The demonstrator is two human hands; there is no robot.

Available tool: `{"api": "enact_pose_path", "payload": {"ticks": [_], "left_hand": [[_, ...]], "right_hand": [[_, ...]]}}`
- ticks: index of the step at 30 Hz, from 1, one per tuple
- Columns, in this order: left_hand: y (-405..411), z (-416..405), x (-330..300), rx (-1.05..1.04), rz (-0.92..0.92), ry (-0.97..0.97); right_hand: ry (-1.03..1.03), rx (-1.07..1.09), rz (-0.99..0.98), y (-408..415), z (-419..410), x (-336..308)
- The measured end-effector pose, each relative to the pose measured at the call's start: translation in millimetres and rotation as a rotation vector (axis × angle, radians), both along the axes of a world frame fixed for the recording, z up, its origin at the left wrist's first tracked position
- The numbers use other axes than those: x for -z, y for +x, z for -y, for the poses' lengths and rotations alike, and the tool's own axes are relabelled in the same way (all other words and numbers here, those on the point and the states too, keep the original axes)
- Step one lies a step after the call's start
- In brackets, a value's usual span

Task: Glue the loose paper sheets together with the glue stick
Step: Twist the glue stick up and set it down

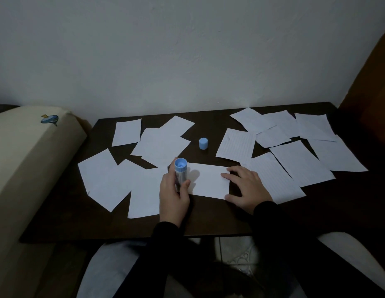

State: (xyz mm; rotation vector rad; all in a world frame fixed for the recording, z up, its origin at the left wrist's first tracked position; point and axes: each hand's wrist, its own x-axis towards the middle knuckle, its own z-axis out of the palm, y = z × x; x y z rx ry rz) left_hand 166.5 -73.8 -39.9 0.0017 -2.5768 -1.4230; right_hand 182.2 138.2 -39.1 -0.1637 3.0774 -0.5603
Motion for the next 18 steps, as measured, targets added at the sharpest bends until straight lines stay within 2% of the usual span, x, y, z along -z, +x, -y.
{"api": "enact_pose_path", "payload": {"ticks": [10, 15, 18], "left_hand": [[-2.0, 1.7, 1.3, -0.087, 0.037, 0.144], [1.9, 5.0, -8.4, -0.251, 0.022, 0.464], [1.3, 7.2, -9.9, -0.334, -0.005, 0.564]], "right_hand": [[0.014, 0.006, 0.015, -1.2, 0.4, 0.5], [0.012, -0.005, -0.006, -0.1, -0.1, 1.7], [0.012, -0.004, -0.015, 0.8, -0.4, 1.7]]}}
